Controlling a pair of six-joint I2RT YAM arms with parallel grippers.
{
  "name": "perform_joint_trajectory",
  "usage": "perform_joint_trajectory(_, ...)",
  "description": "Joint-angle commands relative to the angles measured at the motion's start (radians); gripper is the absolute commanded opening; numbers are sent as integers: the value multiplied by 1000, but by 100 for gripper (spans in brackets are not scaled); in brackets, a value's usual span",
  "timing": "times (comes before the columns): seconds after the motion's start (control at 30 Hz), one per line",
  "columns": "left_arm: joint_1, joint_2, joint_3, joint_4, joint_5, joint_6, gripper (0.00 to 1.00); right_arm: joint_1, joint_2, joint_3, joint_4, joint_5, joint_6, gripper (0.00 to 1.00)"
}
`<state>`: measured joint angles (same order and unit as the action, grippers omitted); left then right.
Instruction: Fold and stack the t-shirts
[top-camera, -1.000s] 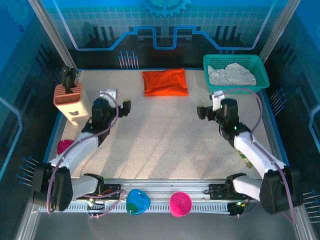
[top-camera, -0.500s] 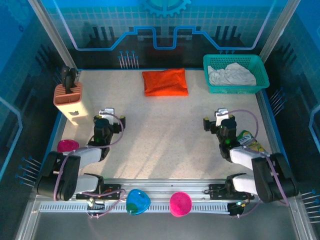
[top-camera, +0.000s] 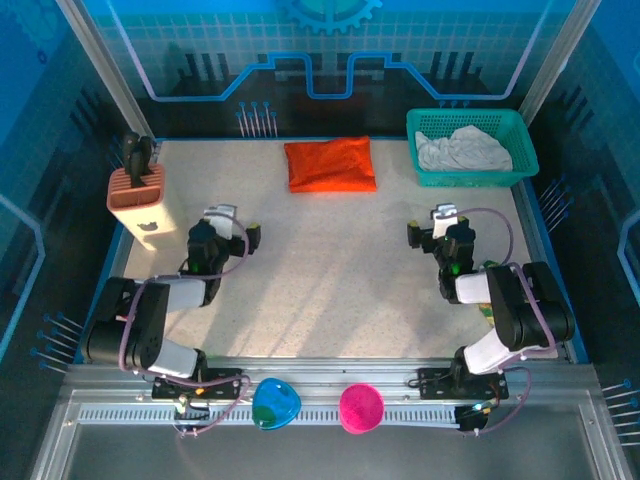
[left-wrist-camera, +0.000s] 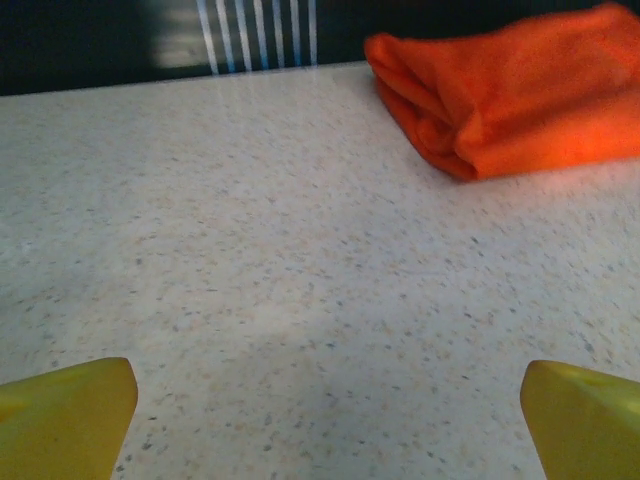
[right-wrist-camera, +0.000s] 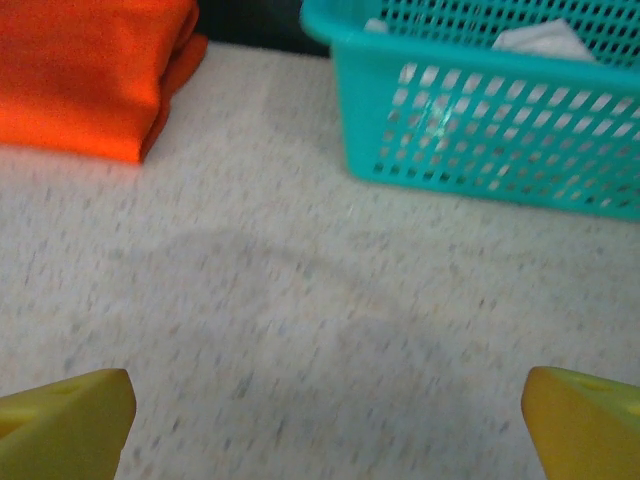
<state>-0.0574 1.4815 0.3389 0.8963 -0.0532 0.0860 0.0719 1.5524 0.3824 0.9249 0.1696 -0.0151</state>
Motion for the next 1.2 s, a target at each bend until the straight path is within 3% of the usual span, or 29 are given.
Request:
perform_joint_trajectory(0.0,64,111,-123,403,10,-87,100,-12,-12,6,-16,-61,24,100)
perform_joint_trajectory(0.13,69,68,55,9,34,-94,99,-11,-12,7,-18,-61,24,100)
perform_joint_trajectory(0.17,70,57,51,-16,43,-92,99,-12,-11,8,-17,-60,25,100)
perform_joint_trajectory(0.2,78,77,40,48,50,-97,99,-12,-11,8,-19,-60,25,100)
perform_joint_trajectory(1.17,77,71,46,19,60,-91,99,-4,-11,12,-26,-59,16,100)
